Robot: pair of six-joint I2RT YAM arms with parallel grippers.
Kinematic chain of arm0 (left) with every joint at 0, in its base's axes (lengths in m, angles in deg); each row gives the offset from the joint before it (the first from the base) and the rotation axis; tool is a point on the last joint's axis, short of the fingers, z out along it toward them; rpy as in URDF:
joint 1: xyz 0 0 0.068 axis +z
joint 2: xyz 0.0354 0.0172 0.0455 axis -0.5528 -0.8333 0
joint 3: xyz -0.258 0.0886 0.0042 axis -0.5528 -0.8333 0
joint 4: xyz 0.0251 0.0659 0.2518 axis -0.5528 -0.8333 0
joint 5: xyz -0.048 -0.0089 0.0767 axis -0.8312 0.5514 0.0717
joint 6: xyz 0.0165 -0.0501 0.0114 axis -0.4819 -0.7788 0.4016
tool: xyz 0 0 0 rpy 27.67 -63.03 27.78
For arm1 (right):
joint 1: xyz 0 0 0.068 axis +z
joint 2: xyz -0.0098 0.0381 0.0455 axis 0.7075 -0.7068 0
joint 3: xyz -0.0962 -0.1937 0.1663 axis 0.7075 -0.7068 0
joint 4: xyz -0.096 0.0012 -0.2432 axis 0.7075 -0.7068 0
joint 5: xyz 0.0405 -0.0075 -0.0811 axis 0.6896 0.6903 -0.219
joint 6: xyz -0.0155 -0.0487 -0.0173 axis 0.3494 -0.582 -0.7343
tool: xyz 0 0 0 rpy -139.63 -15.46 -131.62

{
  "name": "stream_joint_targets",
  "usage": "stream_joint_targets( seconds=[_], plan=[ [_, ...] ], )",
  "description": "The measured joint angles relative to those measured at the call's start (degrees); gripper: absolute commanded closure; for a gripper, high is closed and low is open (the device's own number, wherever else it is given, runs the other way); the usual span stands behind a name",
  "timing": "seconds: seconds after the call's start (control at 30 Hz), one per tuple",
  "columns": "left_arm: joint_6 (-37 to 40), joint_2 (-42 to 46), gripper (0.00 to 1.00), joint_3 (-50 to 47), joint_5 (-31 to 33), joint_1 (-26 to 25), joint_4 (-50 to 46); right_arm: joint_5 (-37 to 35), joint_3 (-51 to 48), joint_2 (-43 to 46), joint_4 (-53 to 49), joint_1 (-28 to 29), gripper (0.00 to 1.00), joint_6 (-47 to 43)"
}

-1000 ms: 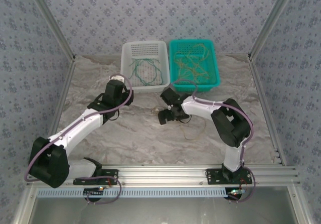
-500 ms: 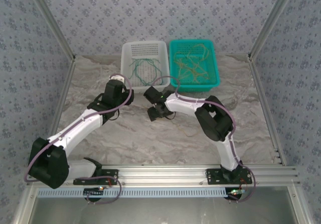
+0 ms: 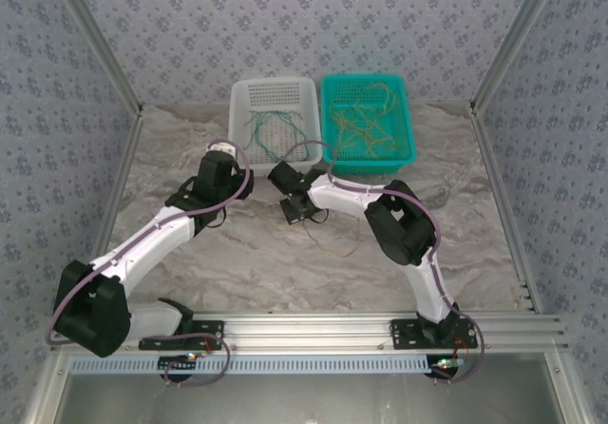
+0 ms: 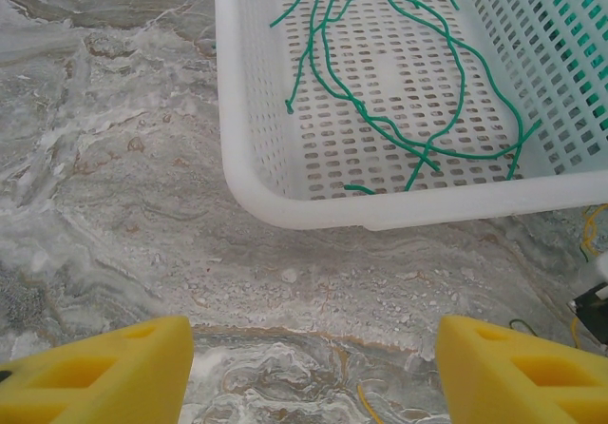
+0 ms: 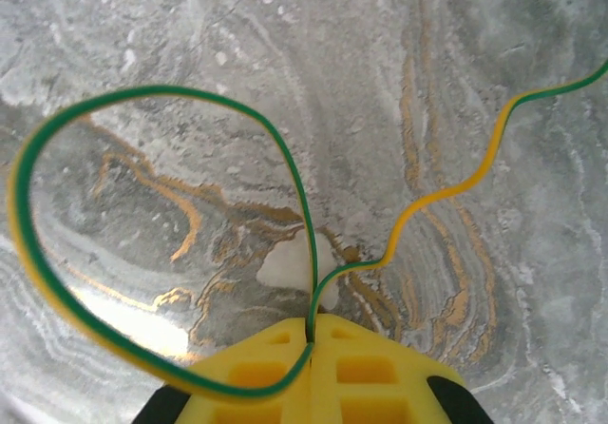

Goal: Untangle the cables

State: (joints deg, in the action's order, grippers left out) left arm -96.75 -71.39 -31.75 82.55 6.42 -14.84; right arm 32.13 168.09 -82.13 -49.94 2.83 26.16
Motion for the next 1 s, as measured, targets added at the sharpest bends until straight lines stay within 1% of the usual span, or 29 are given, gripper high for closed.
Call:
stream_joint_targets(
  seconds=[0.07, 0.17, 0.27, 0.47, 0.63, 0.8, 0.9, 1.0],
  plan=[
    [0.02, 0.02, 0.32, -0.33, 0.02, 0.0, 0.02, 1.68, -1.42, 1.05, 0.9, 0.0, 1.0, -0.31],
    [0.02, 0.46, 0.32, -1.16, 0.07, 0.0, 0.39, 6.03, -3.91, 3.65, 1.22, -0.15, 1.0, -1.16],
    [0.0, 1.88, 0.32, -2.75, 0.63, 0.0, 1.68, 10.47, -6.05, 8.41, 1.49, -1.01, 1.0, -2.86],
    [-0.2, 6.36, 0.32, -5.57, 3.08, 0.02, 3.72, 18.47, -4.7, 19.56, 1.68, -5.95, 1.0, -5.07],
    [-0.2, 9.09, 0.32, -6.27, 3.96, 0.02, 5.35, 23.28, 4.83, 22.36, -0.76, -10.71, 1.0, -7.37],
    [-0.2, 9.22, 0.32, -6.27, 3.91, 0.02, 5.46, 24.74, 16.61, 22.51, -4.68, -14.86, 1.0, -9.77],
    [-0.22, 9.33, 0.32, -6.27, 3.87, 0.02, 5.49, 24.94, 23.5, 22.4, -6.88, -18.43, 1.0, -10.8],
    [-0.2, 9.88, 0.32, -6.27, 2.99, 0.02, 5.55, 24.85, 32.54, 20.81, -9.73, -22.21, 1.0, -11.78]
  ],
)
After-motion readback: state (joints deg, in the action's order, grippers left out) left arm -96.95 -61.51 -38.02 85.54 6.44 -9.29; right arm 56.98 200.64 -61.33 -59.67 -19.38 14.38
